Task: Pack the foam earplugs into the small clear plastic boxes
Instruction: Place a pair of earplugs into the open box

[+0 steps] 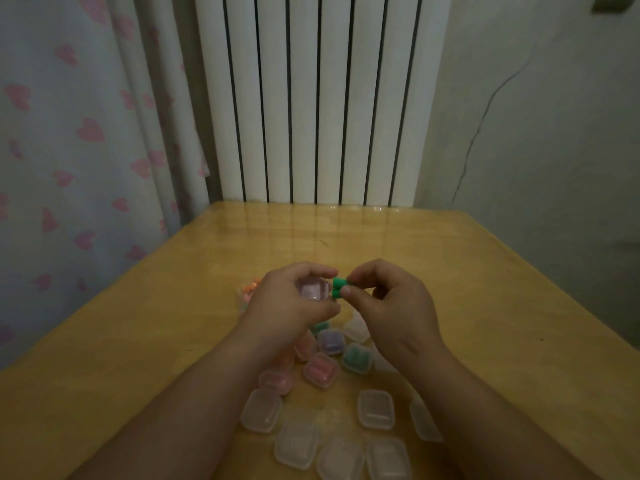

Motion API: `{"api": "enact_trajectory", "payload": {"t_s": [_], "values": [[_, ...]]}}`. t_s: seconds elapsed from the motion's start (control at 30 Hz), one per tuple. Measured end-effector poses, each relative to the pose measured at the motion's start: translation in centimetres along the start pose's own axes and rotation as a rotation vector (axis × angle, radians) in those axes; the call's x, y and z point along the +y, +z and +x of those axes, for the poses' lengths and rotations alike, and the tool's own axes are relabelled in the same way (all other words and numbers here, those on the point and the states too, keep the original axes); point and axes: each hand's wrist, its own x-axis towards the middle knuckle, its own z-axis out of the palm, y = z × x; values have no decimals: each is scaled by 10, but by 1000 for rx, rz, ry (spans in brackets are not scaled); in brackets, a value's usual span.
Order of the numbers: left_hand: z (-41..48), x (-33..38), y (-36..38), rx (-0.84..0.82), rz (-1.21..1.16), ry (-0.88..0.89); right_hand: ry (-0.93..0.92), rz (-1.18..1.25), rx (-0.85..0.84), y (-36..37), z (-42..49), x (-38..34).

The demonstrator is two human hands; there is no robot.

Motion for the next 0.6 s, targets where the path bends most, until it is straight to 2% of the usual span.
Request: {"api": "enact_trajectory", "payload": {"t_s": [0.13,0.3,0.43,0.6], "values": [[1,-1,-2,-11,-100,-41,-72,-123,34,3,1,2],[1,0,-2,-14,-124,-54,-61,-185,25,4,1,3],[-1,0,-3,-24,-96,-45,93,70,34,4,1,1],[-2,3,-2,-47,-99,-37,347,381,-62,-3,3,-3]]}}
